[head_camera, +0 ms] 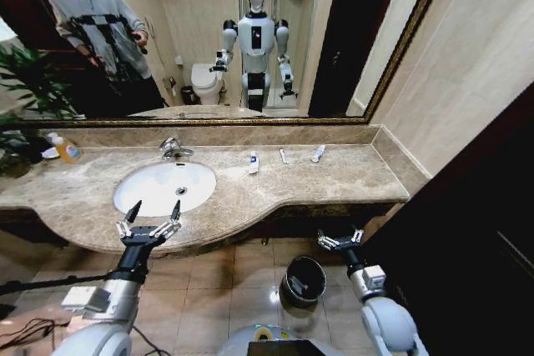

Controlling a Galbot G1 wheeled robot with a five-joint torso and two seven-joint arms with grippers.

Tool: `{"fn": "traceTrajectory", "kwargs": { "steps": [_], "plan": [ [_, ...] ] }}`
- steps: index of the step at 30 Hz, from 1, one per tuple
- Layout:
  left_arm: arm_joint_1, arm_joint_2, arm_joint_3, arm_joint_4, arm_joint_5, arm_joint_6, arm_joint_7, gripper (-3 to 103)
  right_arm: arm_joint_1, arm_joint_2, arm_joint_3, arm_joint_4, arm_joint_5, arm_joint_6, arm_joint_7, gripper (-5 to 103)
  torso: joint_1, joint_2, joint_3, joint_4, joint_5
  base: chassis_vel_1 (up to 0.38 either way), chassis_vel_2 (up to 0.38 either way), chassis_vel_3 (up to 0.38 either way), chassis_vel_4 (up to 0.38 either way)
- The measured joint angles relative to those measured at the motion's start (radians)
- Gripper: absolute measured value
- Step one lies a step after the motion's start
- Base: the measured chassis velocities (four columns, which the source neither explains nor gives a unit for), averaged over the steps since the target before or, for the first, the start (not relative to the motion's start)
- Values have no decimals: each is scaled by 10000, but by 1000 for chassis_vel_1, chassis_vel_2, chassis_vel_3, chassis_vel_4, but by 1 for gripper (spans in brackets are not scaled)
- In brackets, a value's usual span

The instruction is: Pick up the trash from the sink and place it in the trash bin.

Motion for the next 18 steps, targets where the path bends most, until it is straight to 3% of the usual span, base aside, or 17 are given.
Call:
{"fn": "traceTrajectory", "kwargs": {
  "steps": [8, 18],
  "plan": [
    [0, 0, 0, 0, 0, 0, 0, 100, 1704, -906, -522, -604, 1072, -678, 391, 100, 0, 0, 0, -1, 1, 0, 0, 0, 0],
    [0, 0, 0, 0, 0, 0, 0, 100, 4456, -1176, -1156, -2361, 1520, -1240, 851, 100, 1, -1, 1, 0, 0, 0, 0, 0, 0]
  ]
}}
